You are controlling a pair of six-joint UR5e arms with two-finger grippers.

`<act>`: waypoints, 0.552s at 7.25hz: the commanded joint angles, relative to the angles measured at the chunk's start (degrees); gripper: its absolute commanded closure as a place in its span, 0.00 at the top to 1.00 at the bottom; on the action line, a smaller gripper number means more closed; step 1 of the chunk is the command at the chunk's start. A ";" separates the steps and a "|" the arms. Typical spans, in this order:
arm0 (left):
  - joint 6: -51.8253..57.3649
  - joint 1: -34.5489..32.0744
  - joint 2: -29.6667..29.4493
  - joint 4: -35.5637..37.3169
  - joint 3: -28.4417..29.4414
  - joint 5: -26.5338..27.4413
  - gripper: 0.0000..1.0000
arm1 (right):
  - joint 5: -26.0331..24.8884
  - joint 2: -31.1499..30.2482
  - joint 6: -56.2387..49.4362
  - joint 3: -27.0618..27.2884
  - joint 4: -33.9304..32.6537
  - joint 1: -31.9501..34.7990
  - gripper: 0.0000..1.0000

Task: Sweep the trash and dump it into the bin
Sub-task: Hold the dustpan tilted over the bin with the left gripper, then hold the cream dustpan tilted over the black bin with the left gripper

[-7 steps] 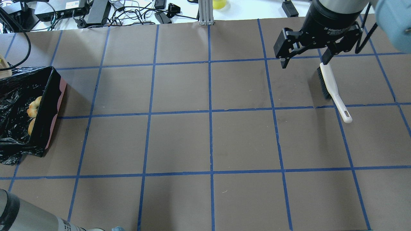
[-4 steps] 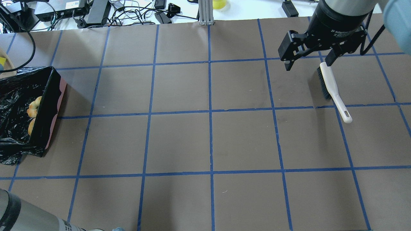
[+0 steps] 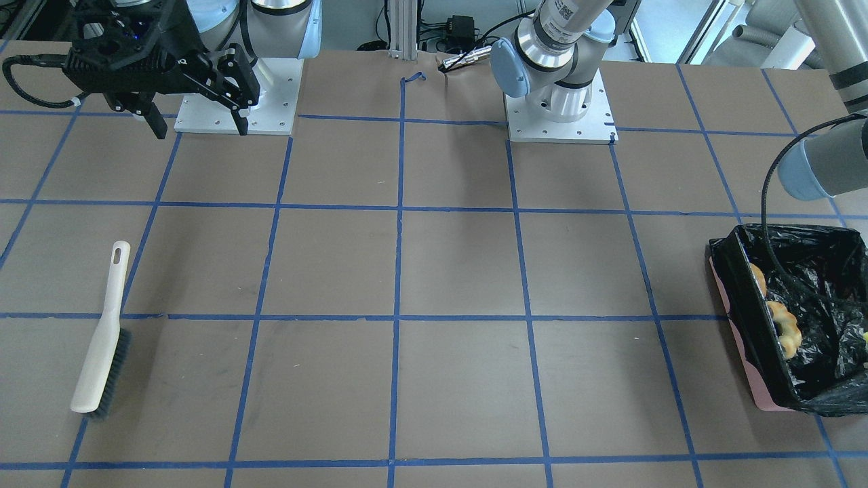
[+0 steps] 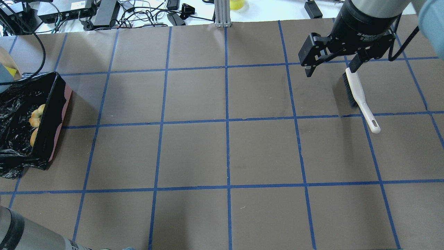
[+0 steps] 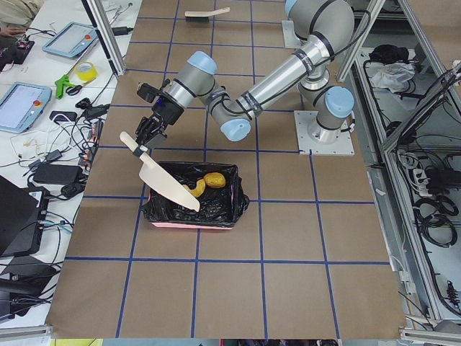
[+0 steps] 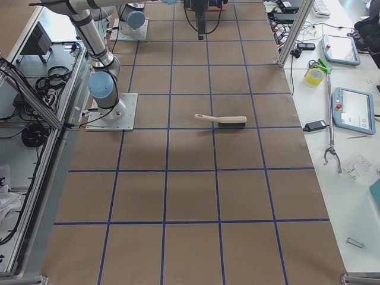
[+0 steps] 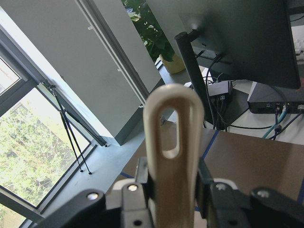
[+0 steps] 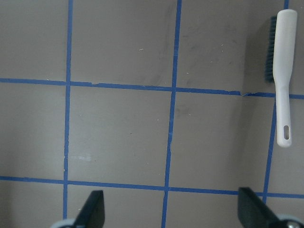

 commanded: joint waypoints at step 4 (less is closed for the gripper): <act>0.57 -1.21 0.53 5.93 -3.62 0.08 0.00 | -0.05 -0.21 0.22 0.00 -0.04 0.02 1.00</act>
